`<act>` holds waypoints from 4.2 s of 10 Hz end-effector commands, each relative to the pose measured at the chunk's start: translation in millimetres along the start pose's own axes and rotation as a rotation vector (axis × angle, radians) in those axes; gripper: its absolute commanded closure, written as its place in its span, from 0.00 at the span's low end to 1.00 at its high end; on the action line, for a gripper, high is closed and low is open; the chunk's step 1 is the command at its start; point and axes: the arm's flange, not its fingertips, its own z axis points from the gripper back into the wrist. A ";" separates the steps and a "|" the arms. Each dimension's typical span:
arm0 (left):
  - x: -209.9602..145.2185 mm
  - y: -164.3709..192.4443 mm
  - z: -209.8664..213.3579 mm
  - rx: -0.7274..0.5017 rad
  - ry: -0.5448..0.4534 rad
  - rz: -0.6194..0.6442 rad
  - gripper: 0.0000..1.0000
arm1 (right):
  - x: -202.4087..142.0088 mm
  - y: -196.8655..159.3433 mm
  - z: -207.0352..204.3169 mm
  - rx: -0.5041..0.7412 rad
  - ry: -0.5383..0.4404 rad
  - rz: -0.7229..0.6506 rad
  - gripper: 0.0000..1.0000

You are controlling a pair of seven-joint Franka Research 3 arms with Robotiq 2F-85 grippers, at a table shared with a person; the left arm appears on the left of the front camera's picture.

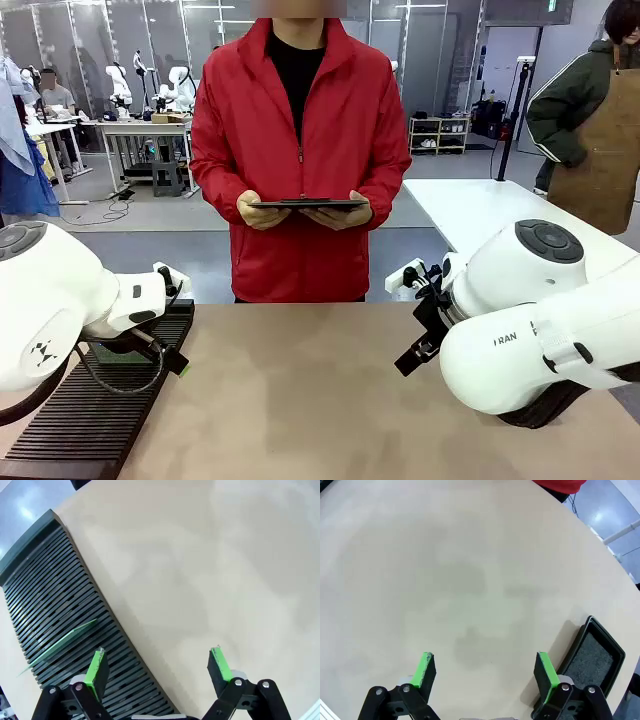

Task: Inspect the PCB.
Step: Pick up the Blank PCB and present it to the human.

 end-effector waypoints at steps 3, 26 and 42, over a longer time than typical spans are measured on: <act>0.1 -0.3 0.0 0.000 0.000 -0.001 0.00 | 0.0 0.0 0.0 0.000 0.000 0.000 0.00; -159.0 167.3 146.1 -0.898 -0.293 0.407 0.00 | -153.6 -179.1 136.5 1.067 -0.089 -0.774 0.00; -264.1 213.1 147.2 -1.057 -0.443 0.791 0.00 | -280.2 -211.5 153.6 1.135 -0.232 -0.954 0.00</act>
